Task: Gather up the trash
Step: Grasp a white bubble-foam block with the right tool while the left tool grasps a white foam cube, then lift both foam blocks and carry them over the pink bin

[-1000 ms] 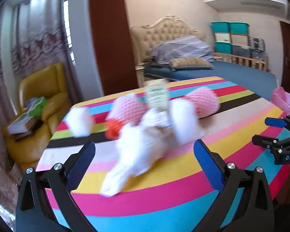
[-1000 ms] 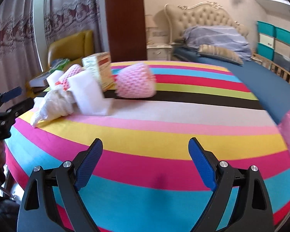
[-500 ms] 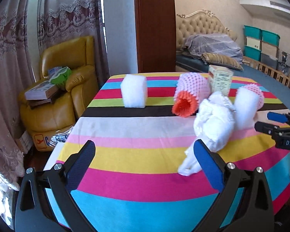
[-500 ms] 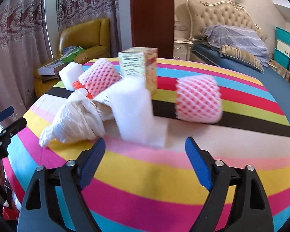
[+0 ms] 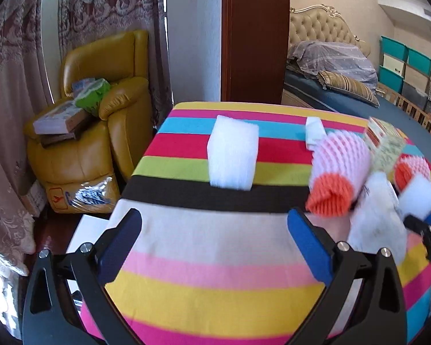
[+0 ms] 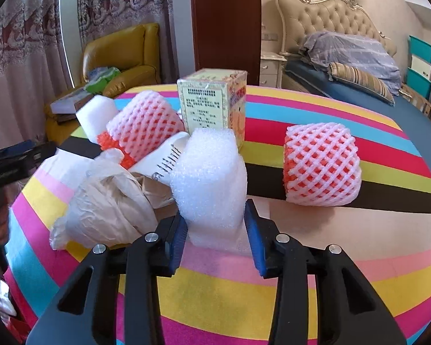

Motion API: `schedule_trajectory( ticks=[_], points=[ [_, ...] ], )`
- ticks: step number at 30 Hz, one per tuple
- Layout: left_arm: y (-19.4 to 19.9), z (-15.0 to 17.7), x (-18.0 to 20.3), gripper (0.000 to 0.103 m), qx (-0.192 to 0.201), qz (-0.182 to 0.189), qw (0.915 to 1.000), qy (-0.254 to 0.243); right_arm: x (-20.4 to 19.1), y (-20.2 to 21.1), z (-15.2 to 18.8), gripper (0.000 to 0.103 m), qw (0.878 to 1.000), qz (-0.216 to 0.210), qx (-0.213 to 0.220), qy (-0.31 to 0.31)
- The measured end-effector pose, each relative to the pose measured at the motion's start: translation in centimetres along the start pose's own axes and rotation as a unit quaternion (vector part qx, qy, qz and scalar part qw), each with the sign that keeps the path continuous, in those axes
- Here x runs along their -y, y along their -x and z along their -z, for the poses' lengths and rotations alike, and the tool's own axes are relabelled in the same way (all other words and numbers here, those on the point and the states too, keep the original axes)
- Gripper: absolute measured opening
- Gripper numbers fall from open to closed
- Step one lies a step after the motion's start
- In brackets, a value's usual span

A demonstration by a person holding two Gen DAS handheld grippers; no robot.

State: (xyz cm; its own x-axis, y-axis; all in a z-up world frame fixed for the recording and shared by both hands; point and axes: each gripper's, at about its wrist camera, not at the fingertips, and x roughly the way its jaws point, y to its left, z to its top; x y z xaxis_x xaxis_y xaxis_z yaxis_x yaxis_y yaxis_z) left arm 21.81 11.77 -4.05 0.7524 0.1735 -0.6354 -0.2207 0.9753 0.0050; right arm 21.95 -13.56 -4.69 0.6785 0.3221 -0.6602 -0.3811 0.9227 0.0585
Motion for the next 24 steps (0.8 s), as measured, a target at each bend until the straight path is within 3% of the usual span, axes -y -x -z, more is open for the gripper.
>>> schedule_trajectory(
  ticks=[8,14,17,24],
  points=[
    [-4.9,-3.0,2.0,0.091,-0.008,-0.031,0.999,-0.031,0.2,0.0,0.0,0.037,1.0,-0.002,0.003,-0.007],
    [-8.2,-5.2,2.8,0.072,-0.015,-0.03,0.9992,-0.024,0.4,-0.2,0.0,0.037,1.0,-0.003,-0.003,-0.009],
    [-9.3,-5.6,3.2,0.053,-0.018,-0.016,0.9995,-0.022,0.4,-0.3,0.0,0.037,1.0,-0.005,-0.002,-0.011],
    [-7.0,-4.1,4.1,0.052,-0.001,-0.003,0.9999,-0.013,0.9,-0.4,-0.1,0.037,1.0,-0.012,-0.003,-0.018]
  ],
)
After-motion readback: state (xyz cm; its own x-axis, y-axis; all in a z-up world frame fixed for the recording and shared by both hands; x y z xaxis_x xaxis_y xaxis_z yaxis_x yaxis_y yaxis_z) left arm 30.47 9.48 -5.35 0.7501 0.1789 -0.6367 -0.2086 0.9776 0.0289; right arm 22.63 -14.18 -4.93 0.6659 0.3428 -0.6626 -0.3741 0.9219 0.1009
